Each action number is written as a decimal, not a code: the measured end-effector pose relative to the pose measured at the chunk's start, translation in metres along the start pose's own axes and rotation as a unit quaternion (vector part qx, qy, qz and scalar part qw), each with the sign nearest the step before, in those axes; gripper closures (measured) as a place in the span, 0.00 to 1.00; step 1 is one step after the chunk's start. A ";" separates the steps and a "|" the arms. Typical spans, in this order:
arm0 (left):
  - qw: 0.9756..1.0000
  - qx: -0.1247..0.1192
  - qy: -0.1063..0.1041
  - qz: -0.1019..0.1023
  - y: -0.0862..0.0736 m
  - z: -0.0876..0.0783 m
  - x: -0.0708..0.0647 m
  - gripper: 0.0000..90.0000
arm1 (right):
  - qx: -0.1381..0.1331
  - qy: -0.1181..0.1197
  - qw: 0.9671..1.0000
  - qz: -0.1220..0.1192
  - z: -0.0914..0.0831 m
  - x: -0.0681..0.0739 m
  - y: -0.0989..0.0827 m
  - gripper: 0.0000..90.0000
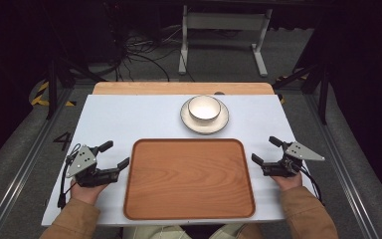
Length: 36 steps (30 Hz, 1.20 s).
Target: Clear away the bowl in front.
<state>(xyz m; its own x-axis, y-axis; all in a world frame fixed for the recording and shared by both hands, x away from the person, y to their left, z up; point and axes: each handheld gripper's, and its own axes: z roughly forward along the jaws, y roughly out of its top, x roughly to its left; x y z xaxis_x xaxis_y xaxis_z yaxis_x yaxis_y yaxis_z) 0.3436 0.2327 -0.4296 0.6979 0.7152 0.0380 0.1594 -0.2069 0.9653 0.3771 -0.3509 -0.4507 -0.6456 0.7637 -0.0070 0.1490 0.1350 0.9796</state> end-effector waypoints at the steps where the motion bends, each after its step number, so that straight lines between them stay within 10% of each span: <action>1: 1.000 -0.004 -0.001 -0.004 0.001 0.001 0.000 0.22 | 0.000 0.000 1.000 0.000 0.000 0.000 0.000 0.00; 36: 0.999 -0.015 -0.027 -0.045 0.063 0.063 0.007 0.19 | -0.001 0.002 1.000 0.004 0.000 0.000 0.000 0.00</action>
<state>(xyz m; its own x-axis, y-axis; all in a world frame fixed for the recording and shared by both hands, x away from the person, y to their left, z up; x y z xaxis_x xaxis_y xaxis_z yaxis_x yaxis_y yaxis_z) 0.4019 0.1827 -0.3849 0.7181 0.6931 -0.0624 0.2028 -0.1226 0.9715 0.3770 -0.3515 -0.4505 -0.6469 0.7626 0.0009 0.1525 0.1282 0.9800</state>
